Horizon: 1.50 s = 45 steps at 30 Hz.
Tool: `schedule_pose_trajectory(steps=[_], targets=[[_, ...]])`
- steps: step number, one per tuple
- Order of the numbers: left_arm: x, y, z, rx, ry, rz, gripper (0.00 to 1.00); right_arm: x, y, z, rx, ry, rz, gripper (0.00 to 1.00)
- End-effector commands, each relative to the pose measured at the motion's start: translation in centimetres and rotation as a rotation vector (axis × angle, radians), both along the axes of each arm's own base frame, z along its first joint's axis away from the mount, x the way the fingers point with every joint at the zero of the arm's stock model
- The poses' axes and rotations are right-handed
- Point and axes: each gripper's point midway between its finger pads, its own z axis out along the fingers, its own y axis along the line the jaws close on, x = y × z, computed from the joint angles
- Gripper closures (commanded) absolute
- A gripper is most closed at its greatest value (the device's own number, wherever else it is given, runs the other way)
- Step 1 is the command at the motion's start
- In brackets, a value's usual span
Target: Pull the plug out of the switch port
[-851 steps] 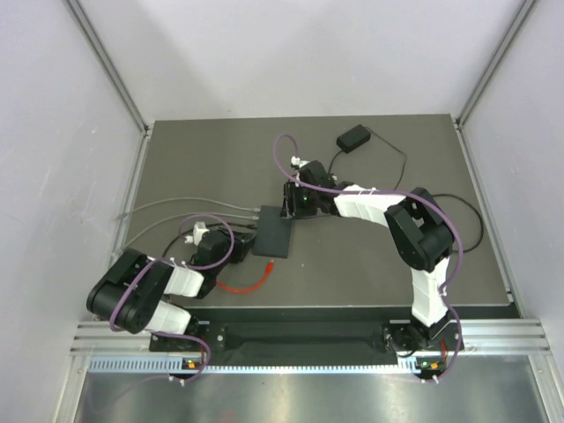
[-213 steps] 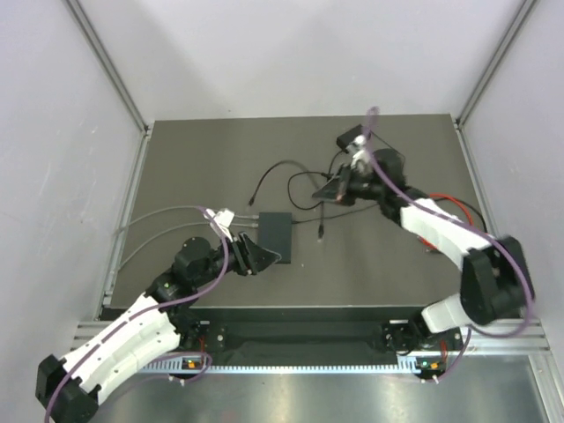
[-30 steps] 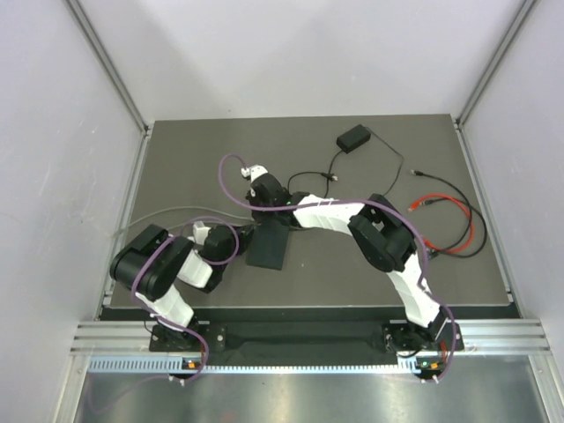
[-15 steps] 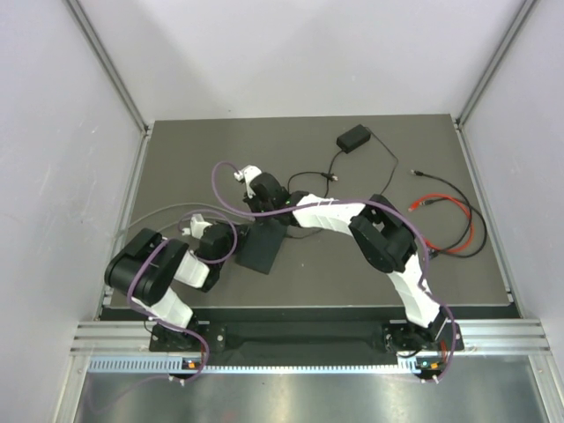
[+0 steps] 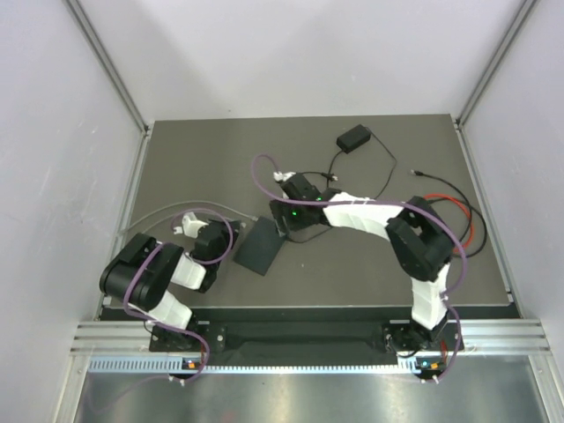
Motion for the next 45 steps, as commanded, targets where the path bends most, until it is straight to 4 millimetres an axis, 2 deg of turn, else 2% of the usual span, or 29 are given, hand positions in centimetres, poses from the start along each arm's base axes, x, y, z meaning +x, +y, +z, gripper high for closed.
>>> schedule_pose_trajectory(steps=[1,7,8,10,11,13,14,16,17,18,19,20,21,23,24,25,26,27,28,29,30,31,37,38,41,42,43,44,45], targets=[[0.7,1.0,1.4,-0.035,-0.069,0.072,1.00,-1.8,-1.2,2.9,0.139,0.074,-0.103,0.30],[0.6,0.5,2.0,-0.071,-0.086,0.050,1.00,-4.3,-0.7,3.6,0.238,0.130,-0.044,0.31],[0.4,0.2,2.4,-0.072,-0.086,0.034,1.00,-5.3,-1.1,2.5,0.242,0.169,-0.048,0.32],[0.3,0.0,2.9,-0.067,-0.080,0.016,1.00,-6.2,-0.9,2.3,0.286,0.191,-0.038,0.35],[0.2,-0.2,4.4,-0.068,-0.113,0.001,1.00,-6.7,-0.7,1.7,0.319,0.206,-0.043,0.37],[-0.5,-0.3,4.1,-0.028,-0.058,-0.032,1.00,-6.9,-0.7,1.4,0.351,0.209,-0.053,0.42],[-0.7,-0.5,6.0,-0.035,-0.094,-0.045,1.00,-6.9,0.0,1.5,0.398,0.205,-0.045,0.43],[-1.5,-0.9,6.5,0.003,-0.068,-0.098,1.00,-6.9,0.6,1.4,0.437,0.221,-0.044,0.43],[-1.5,-1.1,9.4,-0.004,-0.133,-0.112,1.00,-6.6,1.2,1.9,0.470,0.205,-0.038,0.43],[-2.3,-1.1,8.4,0.034,-0.073,-0.138,1.00,-6.3,1.6,1.9,0.485,0.203,-0.038,0.45],[-2.6,-1.2,9.3,0.042,-0.086,-0.159,1.00,-6.1,2.3,1.9,0.500,0.210,-0.034,0.47],[-2.6,-1.3,11.8,0.048,-0.142,-0.174,1.00,-5.8,2.6,2.0,0.510,0.210,-0.035,0.49],[-3.2,-1.4,11.7,0.096,-0.123,-0.208,1.00,-5.6,3.1,2.1,0.520,0.207,-0.031,0.55],[-3.8,-2.1,14.2,0.109,-0.158,-0.270,1.00,-4.3,4.4,2.2,0.527,0.199,-0.041,0.63],[-4.1,-2.2,14.5,0.132,-0.161,-0.292,1.00,-3.8,4.5,1.3,0.511,0.204,-0.055,0.66],[-4.9,-2.8,14.3,0.130,-0.138,-0.342,1.00,-2.6,5.3,2.1,0.521,0.173,-0.067,0.67],[-5.2,-2.8,15.3,0.128,-0.158,-0.351,1.00,-2.0,5.7,2.1,0.517,0.165,-0.073,0.69],[-5.5,-2.8,15.5,0.125,-0.154,-0.357,1.00,-1.6,6.0,0.9,0.489,0.175,-0.082,0.69],[-5.8,-3.0,15.7,0.120,-0.159,-0.371,1.00,-0.1,7.0,2.2,0.499,0.131,-0.071,0.71],[-6.3,-3.1,16.5,0.114,-0.184,-0.386,1.00,0.7,7.4,2.3,0.486,0.119,-0.074,0.71],[-6.5,-3.1,16.8,0.111,-0.192,-0.390,1.00,1.2,7.9,1.3,0.468,0.119,-0.069,0.72],[-6.6,-3.1,17.7,0.109,-0.216,-0.389,1.00,2.7,9.3,3.1,0.489,0.067,-0.034,0.72],[-7.5,-3.4,18.9,0.116,-0.207,-0.433,1.00,8.0,14.1,5.3,0.491,0.013,0.068,0.69],[-7.5,-3.6,19.8,0.112,-0.222,-0.442,1.00,8.0,13.8,4.9,0.460,0.039,0.059,0.67],[-7.9,-4.9,21.2,0.099,-0.244,-0.519,1.00,9.0,11.6,6.8,0.430,-0.006,0.015,0.50],[-8.4,-5.6,21.4,0.096,-0.250,-0.576,1.00,9.3,10.2,9.8,0.456,-0.044,0.001,0.46],[-8.4,-6.1,21.4,0.095,-0.244,-0.605,1.00,8.5,8.8,8.8,0.437,-0.017,-0.006,0.43],[-8.6,-6.5,21.7,0.101,-0.253,-0.644,1.00,8.6,7.4,9.5,0.441,-0.013,-0.016,0.38],[-9.2,-7.3,21.8,0.090,-0.261,-0.701,1.00,7.8,6.5,12.3,0.477,-0.024,0.012,0.37]])
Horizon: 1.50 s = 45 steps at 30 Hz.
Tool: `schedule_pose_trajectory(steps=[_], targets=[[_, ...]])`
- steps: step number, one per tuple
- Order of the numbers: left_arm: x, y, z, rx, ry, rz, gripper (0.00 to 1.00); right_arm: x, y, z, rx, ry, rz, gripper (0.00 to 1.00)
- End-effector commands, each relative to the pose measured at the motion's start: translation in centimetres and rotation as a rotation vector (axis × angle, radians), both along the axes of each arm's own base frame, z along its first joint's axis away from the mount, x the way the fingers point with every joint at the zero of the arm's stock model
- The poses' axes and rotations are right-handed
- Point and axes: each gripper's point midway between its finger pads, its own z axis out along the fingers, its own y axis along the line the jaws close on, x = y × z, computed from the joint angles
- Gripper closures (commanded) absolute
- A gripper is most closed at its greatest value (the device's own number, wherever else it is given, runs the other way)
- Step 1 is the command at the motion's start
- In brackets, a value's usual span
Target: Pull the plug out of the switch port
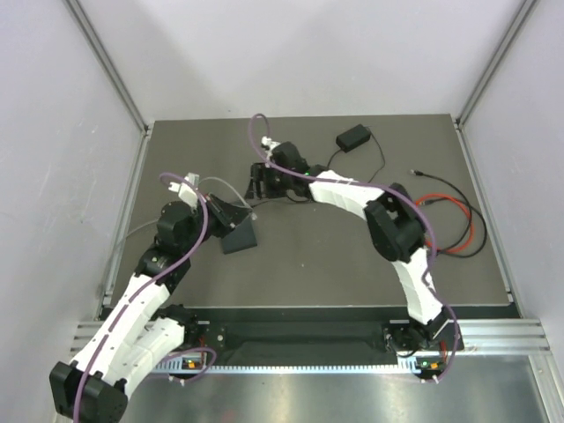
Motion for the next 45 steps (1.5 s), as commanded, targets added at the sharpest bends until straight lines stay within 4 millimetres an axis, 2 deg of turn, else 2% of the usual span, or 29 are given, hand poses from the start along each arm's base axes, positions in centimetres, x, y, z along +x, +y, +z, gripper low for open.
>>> schedule_pose_trajectory(steps=[1,2,3,5,6,7,9,11,14,19,22,25,27,28,29,30,31,32,33,34,35,36,37,38,40,41,43,44,45], targets=[[-1.5,-2.4,2.1,0.000,-0.058,-0.197,1.00,-0.7,-5.4,6.8,0.036,-0.044,-0.001,0.35],[-1.8,-2.8,2.0,0.004,-0.059,-0.233,1.00,-0.8,-7.1,9.5,0.068,-0.071,-0.012,0.30],[-2.1,-3.3,1.9,0.001,-0.057,-0.265,1.00,-2.2,-8.0,8.9,0.084,-0.028,0.021,0.27],[-3.5,-4.8,2.3,-0.018,-0.073,-0.379,1.00,-2.7,-10.1,10.5,0.140,-0.013,0.030,0.18],[-3.9,-5.4,2.3,-0.011,-0.079,-0.416,1.00,-3.5,-10.9,12.6,0.181,-0.025,0.041,0.16],[-4.3,-6.0,2.4,-0.007,-0.078,-0.456,1.00,-4.6,-11.5,12.4,0.218,0.035,0.053,0.13],[-5.5,-7.5,2.3,0.020,-0.101,-0.535,1.00,-4.9,-13.2,14.3,0.286,0.062,0.025,0.06],[-6.7,-8.9,1.9,0.057,-0.100,-0.594,1.00,-5.9,-13.4,14.6,0.367,0.161,0.012,0.05],[-7.4,-10.1,0.9,0.122,-0.096,-0.626,1.00,-7.8,-12.2,15.2,0.410,0.271,0.057,0.03],[-8.4,-10.9,0.2,0.132,-0.092,-0.659,1.00,-9.6,-10.9,13.3,0.376,0.347,0.069,0.03],[-8.8,-11.4,0.0,0.137,-0.090,-0.682,1.00,-10.7,-10.1,11.8,0.382,0.381,0.082,0.08],[-9.5,-12.0,-0.4,0.151,-0.090,-0.720,1.00,-12.3,-8.8,11.0,0.429,0.437,0.142,0.19],[-9.6,-12.3,-0.8,0.162,-0.081,-0.737,1.00,-13.2,-8.4,10.3,0.464,0.496,0.152,0.46],[-9.6,-12.4,-1.1,0.166,-0.069,-0.742,1.00,-13.1,-8.2,10.7,0.494,0.467,0.167,0.61],[-9.6,-12.4,-1.2,0.170,-0.071,-0.740,1.00,-12.5,-8.7,10.6,0.500,0.458,0.150,0.88],[-9.4,-12.3,-1.2,0.175,-0.071,-0.727,1.00,-12.0,-9.1,10.5,0.496,0.423,0.130,0.98],[-8.8,-12.0,-1.3,0.194,-0.074,-0.683,0.94,-11.7,-9.7,10.4,0.484,0.400,0.115,1.00],[-8.6,-11.6,-1.6,0.209,-0.069,-0.660,0.86,-10.9,-10.6,10.3,0.470,0.370,0.089,1.00],[-8.5,-11.2,-1.5,0.219,-0.073,-0.636,0.68,-10.1,-11.5,11.1,0.448,0.274,0.077,1.00],[-8.2,-10.8,-1.4,0.229,-0.076,-0.610,0.59,-10.0,-12.6,10.3,0.398,0.281,0.044,1.00],[-7.8,-10.3,-1.7,0.254,-0.074,-0.573,0.50,-9.1,-14.2,11.3,0.381,0.223,0.009,1.00],[-7.8,-9.9,-1.4,0.257,-0.085,-0.557,0.42,-8.3,-15.4,11.3,0.334,0.151,-0.009,1.00],[-7.5,-9.6,-1.5,0.265,-0.086,-0.534,0.39,-8.1,-16.4,11.3,0.310,0.135,-0.025,1.00],[-6.9,-9.0,-1.6,0.282,-0.087,-0.487,0.37,-7.6,-18.7,11.4,0.283,0.136,-0.078,1.00],[-6.6,-8.1,-1.5,0.302,-0.081,-0.435,0.33,-6.5,-21.8,10.9,0.246,0.109,-0.155,1.00],[-6.3,-7.7,-1.4,0.308,-0.078,-0.409,0.32,-5.5,-25.1,10.2,0.224,0.131,-0.248,1.00],[-5.7,-6.9,-1.3,0.324,-0.071,-0.355,0.32,-5.0,-29.0,9.6,0.183,0.096,-0.338,1.00],[-5.6,-6.9,-1.2,0.322,-0.069,-0.346,0.32,-3.9,-32.5,9.3,0.169,0.080,-0.434,1.00],[-5.4,-6.7,-1.4,0.325,-0.060,-0.334,0.32,-4.1,-34.8,8.4,0.123,0.073,-0.487,1.00]])
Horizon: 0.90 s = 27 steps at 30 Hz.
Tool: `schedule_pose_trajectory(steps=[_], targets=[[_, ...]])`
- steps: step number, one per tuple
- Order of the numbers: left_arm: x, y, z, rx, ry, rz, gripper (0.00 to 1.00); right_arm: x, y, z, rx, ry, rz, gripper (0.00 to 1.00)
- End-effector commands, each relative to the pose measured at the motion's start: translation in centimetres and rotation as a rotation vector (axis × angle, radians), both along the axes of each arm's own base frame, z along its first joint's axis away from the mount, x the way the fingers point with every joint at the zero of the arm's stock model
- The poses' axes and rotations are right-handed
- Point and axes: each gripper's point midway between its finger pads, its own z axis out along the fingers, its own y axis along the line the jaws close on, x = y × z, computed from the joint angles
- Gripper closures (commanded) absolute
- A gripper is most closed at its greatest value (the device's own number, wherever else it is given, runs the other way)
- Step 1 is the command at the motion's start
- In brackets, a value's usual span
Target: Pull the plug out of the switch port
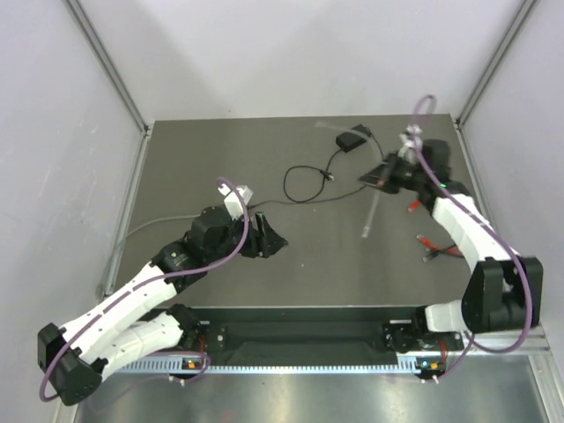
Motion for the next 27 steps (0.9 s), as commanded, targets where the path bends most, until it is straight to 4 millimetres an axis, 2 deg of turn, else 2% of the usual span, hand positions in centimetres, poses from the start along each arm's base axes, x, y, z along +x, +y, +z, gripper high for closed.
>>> schedule_pose_trajectory(steps=[1,2,4,5,7,8,12,13,14,15,18,19,21,22,23,24,25,27], targets=[[1.7,1.2,1.5,0.010,-0.037,0.107,0.32,0.0,-8.8,-3.4,-0.172,0.032,-0.195,1.00],[1.8,1.2,1.3,0.010,-0.026,0.117,0.32,0.5,-12.5,-4.0,-0.192,0.047,-0.287,1.00],[2.3,1.6,0.9,0.021,-0.011,0.153,0.32,0.2,-16.2,-6.3,-0.248,0.088,-0.379,1.00],[2.5,1.7,0.7,0.017,-0.002,0.168,0.32,0.2,-18.8,-7.6,-0.269,0.127,-0.448,1.00],[2.9,2.0,-0.1,0.016,0.031,0.190,0.32,0.0,-22.0,-9.3,-0.283,0.183,-0.535,1.00],[3.0,2.1,-0.4,0.010,0.046,0.191,0.32,0.1,-22.8,-10.5,-0.279,0.219,-0.544,1.00],[3.5,3.1,-1.7,-0.016,0.110,0.206,0.32,-0.5,-25.1,-13.5,-0.325,0.336,-0.580,1.00],[4.2,4.0,-1.8,-0.022,0.118,0.242,0.33,-1.0,-25.2,-14.2,-0.338,0.381,-0.580,1.00],[4.3,4.6,-2.0,-0.031,0.138,0.263,0.33,-1.1,-26.2,-15.1,-0.381,0.429,-0.600,1.00],[5.2,6.0,-2.6,-0.033,0.160,0.324,0.33,-1.4,-26.7,-15.6,-0.413,0.461,-0.606,0.99],[6.1,7.7,-3.2,-0.057,0.213,0.389,0.34,-2.7,-28.3,-16.2,-0.519,0.524,-0.650,0.87],[6.6,8.5,-3.3,-0.071,0.224,0.422,0.34,-2.7,-28.4,-16.0,-0.554,0.517,-0.660,0.79],[7.3,8.9,-3.3,-0.088,0.229,0.435,0.36,-3.2,-29.3,-15.2,-0.649,0.506,-0.694,0.72],[7.4,9.0,-3.4,-0.090,0.235,0.444,0.37,-3.3,-29.3,-15.1,-0.700,0.506,-0.693,0.64],[7.6,9.1,-3.5,-0.090,0.240,0.455,0.37,-3.0,-29.5,-14.4,-0.736,0.493,-0.695,0.60],[7.9,9.5,-3.6,-0.085,0.241,0.475,0.37,-3.7,-30.1,-14.1,-0.810,0.516,-0.716,0.56],[7.9,9.7,-3.8,-0.082,0.250,0.488,0.37,-3.2,-29.0,-13.5,-0.860,0.491,-0.688,0.45],[8.5,10.8,-4.0,-0.068,0.243,0.550,0.37,-2.6,-28.7,-11.4,-0.958,0.434,-0.699,0.36]])
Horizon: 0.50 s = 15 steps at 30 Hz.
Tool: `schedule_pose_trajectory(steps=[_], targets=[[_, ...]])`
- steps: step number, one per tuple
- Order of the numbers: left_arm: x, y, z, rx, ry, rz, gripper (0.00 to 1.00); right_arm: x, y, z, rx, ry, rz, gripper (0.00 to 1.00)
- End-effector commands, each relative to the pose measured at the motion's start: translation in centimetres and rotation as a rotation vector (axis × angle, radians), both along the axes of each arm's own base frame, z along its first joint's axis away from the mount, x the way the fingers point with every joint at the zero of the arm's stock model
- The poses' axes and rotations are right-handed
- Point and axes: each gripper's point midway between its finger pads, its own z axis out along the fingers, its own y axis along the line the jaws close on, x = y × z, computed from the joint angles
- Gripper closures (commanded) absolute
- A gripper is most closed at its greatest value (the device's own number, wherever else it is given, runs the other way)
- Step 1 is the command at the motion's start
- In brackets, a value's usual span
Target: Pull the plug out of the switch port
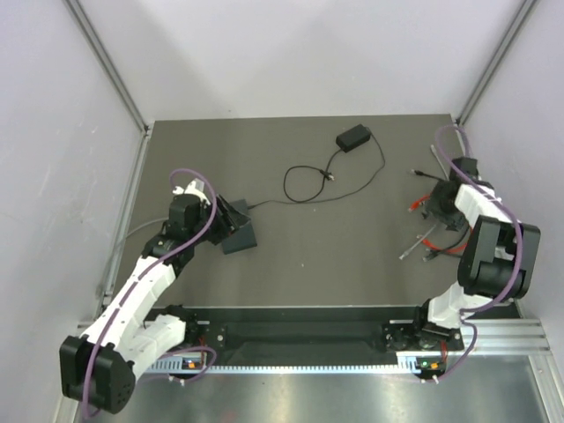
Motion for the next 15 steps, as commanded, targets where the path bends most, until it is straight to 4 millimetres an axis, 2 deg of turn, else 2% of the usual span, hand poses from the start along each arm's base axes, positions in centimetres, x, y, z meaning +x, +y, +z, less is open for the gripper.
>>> schedule_pose_trajectory(steps=[1,2,3,4,6,7,9,10,11,13,14,15], targets=[[0.8,1.3,0.2,0.004,-0.003,0.078,0.37,1.5,-0.6,5.9,-0.281,-0.046,0.047,0.31],[0.9,1.8,0.1,0.009,0.001,0.101,0.37,2.6,1.1,7.5,-0.315,-0.077,0.096,0.25],[1.0,2.4,-0.1,0.016,0.009,0.120,0.37,2.9,1.6,8.3,-0.352,-0.080,0.109,0.24],[1.3,3.5,-0.2,0.024,0.013,0.162,0.37,3.5,4.5,9.0,-0.354,-0.097,0.192,0.24],[1.8,5.3,-0.8,0.026,0.029,0.233,0.38,4.9,7.8,11.2,-0.357,-0.173,0.259,0.21],[2.0,6.1,-1.1,0.019,0.040,0.284,0.38,5.3,11.3,12.0,-0.342,-0.213,0.339,0.16],[2.5,7.8,-2.2,-0.004,0.050,0.371,0.38,6.6,17.2,13.6,-0.199,-0.309,0.450,0.14],[2.8,8.1,-2.4,-0.041,0.051,0.406,0.38,7.3,21.7,14.4,-0.107,-0.389,0.538,0.14],[3.5,8.3,-2.2,-0.069,0.025,0.422,0.39,7.5,25.0,14.5,-0.006,-0.431,0.581,0.15],[3.9,9.0,-3.2,-0.102,0.038,0.467,0.41,6.1,33.2,14.3,0.256,-0.468,0.750,0.22],[4.2,9.1,-3.6,-0.100,0.048,0.481,0.41,6.2,36.3,15.4,0.359,-0.520,0.807,0.25],[4.5,9.2,-3.7,-0.104,0.049,0.489,0.41,6.0,38.4,15.7,0.419,-0.540,0.838,0.29]])
